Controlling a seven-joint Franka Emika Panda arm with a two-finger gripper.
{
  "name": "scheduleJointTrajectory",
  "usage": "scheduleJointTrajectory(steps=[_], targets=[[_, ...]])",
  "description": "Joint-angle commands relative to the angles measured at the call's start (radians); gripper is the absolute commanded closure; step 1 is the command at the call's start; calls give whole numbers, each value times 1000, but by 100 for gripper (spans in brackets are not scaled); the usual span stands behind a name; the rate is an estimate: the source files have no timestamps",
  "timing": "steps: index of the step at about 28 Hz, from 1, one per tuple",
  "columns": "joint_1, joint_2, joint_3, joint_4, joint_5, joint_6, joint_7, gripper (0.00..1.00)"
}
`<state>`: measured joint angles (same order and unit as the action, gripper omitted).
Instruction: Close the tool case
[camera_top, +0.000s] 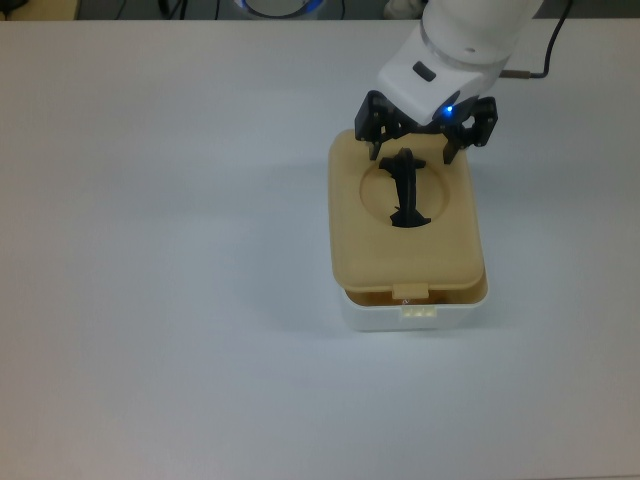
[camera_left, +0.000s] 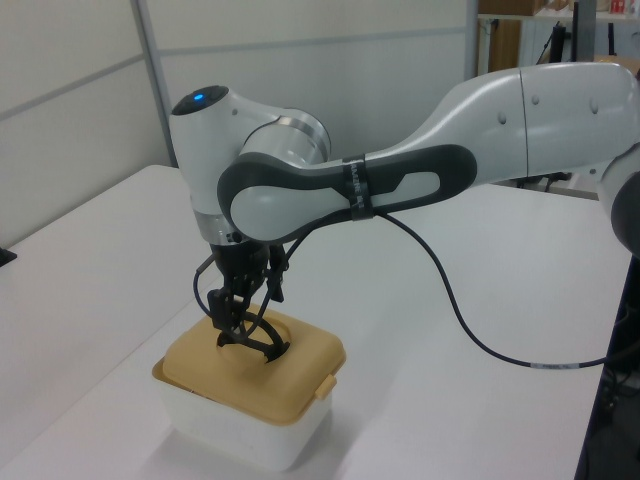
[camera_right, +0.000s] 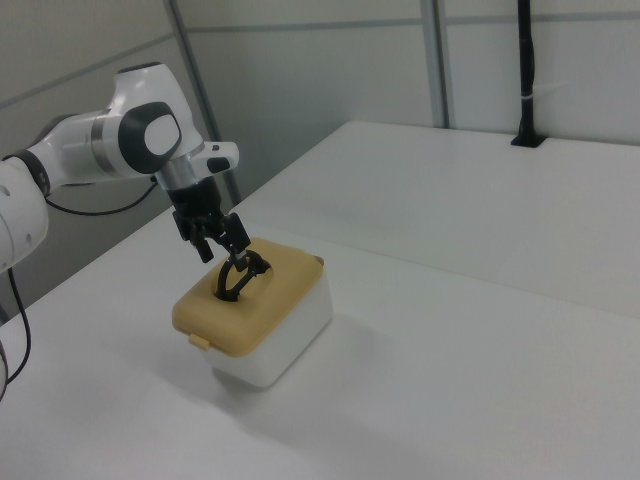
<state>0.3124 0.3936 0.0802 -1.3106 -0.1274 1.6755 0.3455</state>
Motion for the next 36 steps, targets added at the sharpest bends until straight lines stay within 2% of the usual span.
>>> scheduleJointTrajectory(steps=[1, 15, 30, 36], targets=[[-4, -42, -8, 1, -15, -56, -31, 0], [-133, -162, -8, -15, -1, -189, -201, 0], [-311, -194, -5, -65, 0, -211, -350, 0], [-343, -205, -8, -76, 0, -211, -378, 0]])
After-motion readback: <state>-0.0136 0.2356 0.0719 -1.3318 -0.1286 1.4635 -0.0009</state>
